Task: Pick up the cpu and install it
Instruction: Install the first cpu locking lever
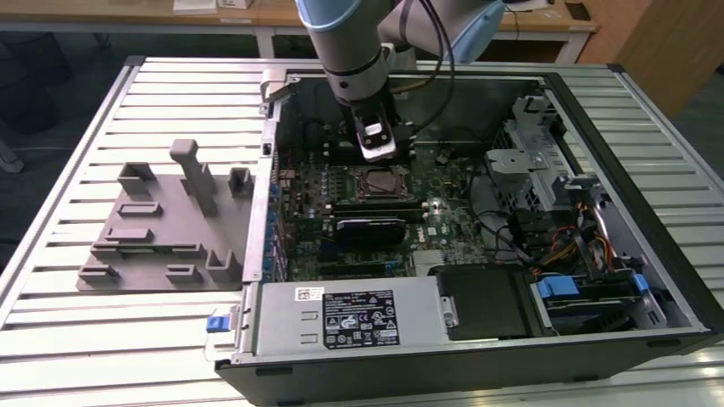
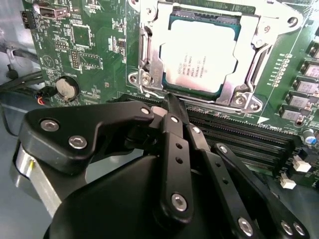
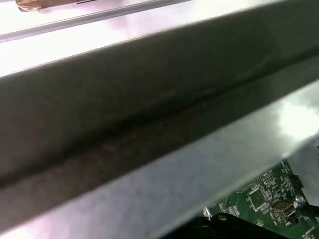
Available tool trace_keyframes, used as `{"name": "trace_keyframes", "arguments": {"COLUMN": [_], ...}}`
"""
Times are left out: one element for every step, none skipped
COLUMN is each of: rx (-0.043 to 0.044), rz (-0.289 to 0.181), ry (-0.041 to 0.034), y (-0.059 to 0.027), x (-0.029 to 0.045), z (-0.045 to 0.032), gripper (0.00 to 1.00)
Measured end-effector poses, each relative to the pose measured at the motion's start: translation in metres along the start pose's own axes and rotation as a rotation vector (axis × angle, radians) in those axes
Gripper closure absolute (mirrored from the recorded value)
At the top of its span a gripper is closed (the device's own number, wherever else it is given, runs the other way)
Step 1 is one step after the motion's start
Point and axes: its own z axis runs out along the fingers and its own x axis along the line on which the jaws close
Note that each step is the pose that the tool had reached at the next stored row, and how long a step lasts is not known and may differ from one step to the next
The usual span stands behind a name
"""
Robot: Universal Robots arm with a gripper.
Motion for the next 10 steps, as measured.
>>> {"name": "trace_keyframes", "arguments": {"rx": [-0.0017,-0.006,-0.0127,-0.0206,-0.0287,-0.034,-0.0347,-0.0348,-0.0352,-0.0357], "rz": [0.0,0.002,0.004,0.007,0.01,0.011,0.012,0.012,0.012,0.012], "ry": [0.0009,0.0026,0.0056,0.009,0.0126,0.015,0.0152,0.0152,0.0152,0.0153], "y": [-0.0001,-0.0001,-0.0002,-0.0003,-0.0004,-0.0005,-0.0005,-0.0005,-0.0005,-0.0002], "x": [0.0,-0.0001,-0.0001,-0.0002,-0.0002,-0.0002,-0.0003,-0.0003,-0.0003,-0.0006], "z": [0.0,0.0001,0.0001,0.0001,0.0,0.0,0.0001,0.0001,-0.0002,-0.0008], "gripper": [0.89,0.89,0.89,0.89,0.89,0.89,0.89,0.89,0.89,0.89]}}
